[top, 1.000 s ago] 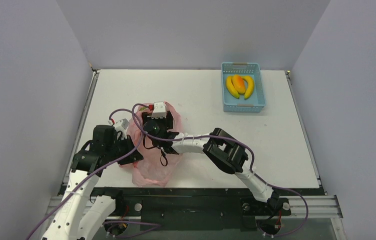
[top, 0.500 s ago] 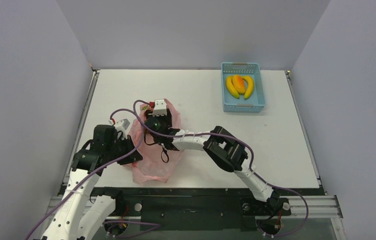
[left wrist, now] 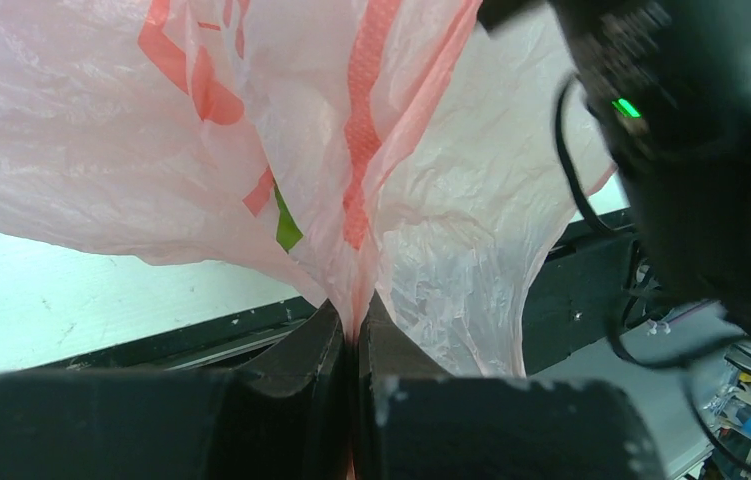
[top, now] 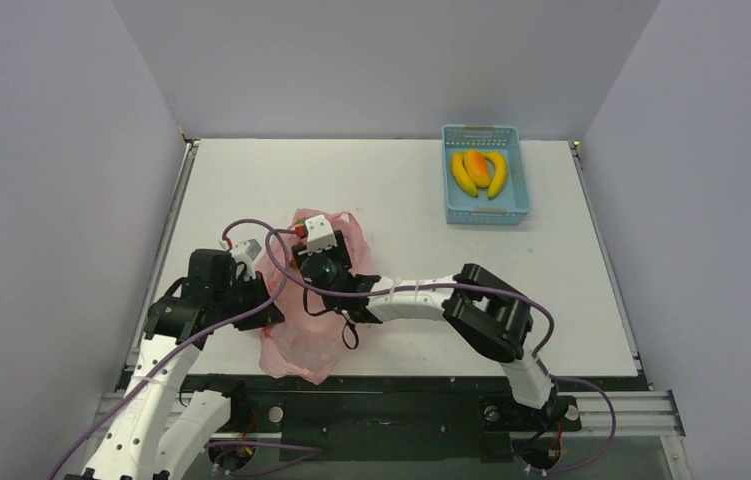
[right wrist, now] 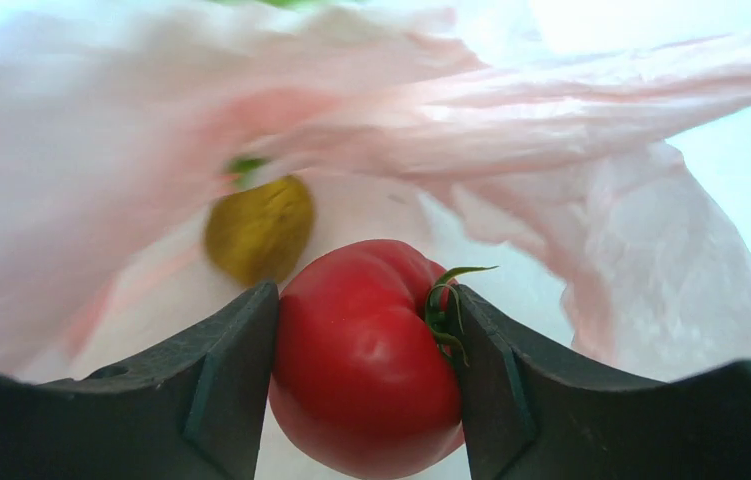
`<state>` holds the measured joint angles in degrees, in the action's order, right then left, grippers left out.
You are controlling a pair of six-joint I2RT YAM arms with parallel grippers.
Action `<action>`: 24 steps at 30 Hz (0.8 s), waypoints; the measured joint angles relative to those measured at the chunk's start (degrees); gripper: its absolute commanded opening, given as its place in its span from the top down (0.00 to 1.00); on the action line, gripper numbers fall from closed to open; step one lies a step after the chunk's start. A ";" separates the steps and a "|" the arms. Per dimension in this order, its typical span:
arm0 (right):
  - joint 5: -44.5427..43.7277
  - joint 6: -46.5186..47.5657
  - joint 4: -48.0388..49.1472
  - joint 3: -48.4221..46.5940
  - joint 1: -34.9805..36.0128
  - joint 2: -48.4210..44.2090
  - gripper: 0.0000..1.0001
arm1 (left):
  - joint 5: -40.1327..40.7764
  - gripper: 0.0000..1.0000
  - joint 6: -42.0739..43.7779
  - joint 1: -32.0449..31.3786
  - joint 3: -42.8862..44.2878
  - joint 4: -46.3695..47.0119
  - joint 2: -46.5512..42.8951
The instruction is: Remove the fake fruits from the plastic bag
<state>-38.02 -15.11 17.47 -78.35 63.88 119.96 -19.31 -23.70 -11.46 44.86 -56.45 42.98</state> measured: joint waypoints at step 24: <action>55.36 -10.16 -7.17 22.56 -5.33 -39.28 1.00 | -0.09 0.99 0.42 0.00 0.00 0.04 0.68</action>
<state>17.34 -25.28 10.31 -55.79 58.54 80.68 -19.40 -23.29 -11.46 44.86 -56.40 43.66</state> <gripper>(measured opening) 0.540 0.017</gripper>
